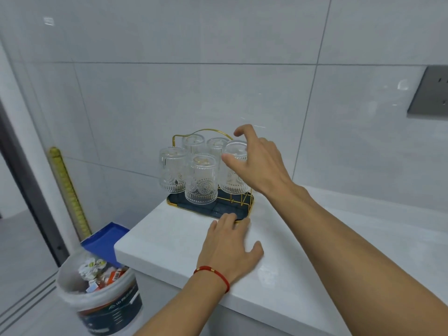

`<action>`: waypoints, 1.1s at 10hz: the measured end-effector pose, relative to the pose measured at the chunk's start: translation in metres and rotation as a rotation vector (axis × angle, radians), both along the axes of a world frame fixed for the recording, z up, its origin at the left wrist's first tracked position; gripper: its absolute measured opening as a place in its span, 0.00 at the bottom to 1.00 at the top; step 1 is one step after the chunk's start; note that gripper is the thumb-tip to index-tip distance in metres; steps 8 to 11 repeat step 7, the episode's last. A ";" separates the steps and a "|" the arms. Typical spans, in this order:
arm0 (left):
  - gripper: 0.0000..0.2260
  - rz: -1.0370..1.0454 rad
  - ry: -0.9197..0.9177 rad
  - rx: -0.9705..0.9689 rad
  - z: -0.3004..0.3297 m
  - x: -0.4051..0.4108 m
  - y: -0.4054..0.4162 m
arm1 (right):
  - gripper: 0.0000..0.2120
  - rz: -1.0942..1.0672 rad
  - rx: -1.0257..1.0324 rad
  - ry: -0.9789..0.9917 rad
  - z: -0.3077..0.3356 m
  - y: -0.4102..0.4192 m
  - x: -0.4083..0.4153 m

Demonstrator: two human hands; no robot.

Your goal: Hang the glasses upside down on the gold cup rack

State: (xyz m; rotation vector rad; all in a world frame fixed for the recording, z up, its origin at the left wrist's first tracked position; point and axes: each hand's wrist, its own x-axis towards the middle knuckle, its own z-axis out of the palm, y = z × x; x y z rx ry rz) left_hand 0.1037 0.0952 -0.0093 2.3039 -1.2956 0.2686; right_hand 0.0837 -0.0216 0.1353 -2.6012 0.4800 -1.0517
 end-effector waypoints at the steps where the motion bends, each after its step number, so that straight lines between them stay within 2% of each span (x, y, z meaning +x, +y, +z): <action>1: 0.28 0.003 -0.014 -0.001 -0.002 0.000 -0.001 | 0.26 -0.015 0.016 0.042 -0.010 -0.001 0.006; 3: 0.29 0.007 -0.013 -0.024 -0.002 0.000 -0.002 | 0.26 -0.060 0.122 0.042 -0.025 0.002 0.009; 6: 0.27 -0.044 0.044 -0.107 0.003 -0.004 0.002 | 0.41 -0.065 0.194 0.034 -0.046 0.011 -0.006; 7: 0.23 -0.071 0.062 -0.152 0.006 -0.007 0.005 | 0.42 -0.018 0.210 -0.013 -0.056 0.011 -0.020; 11: 0.23 -0.071 0.062 -0.152 0.006 -0.007 0.005 | 0.42 -0.018 0.210 -0.013 -0.056 0.011 -0.020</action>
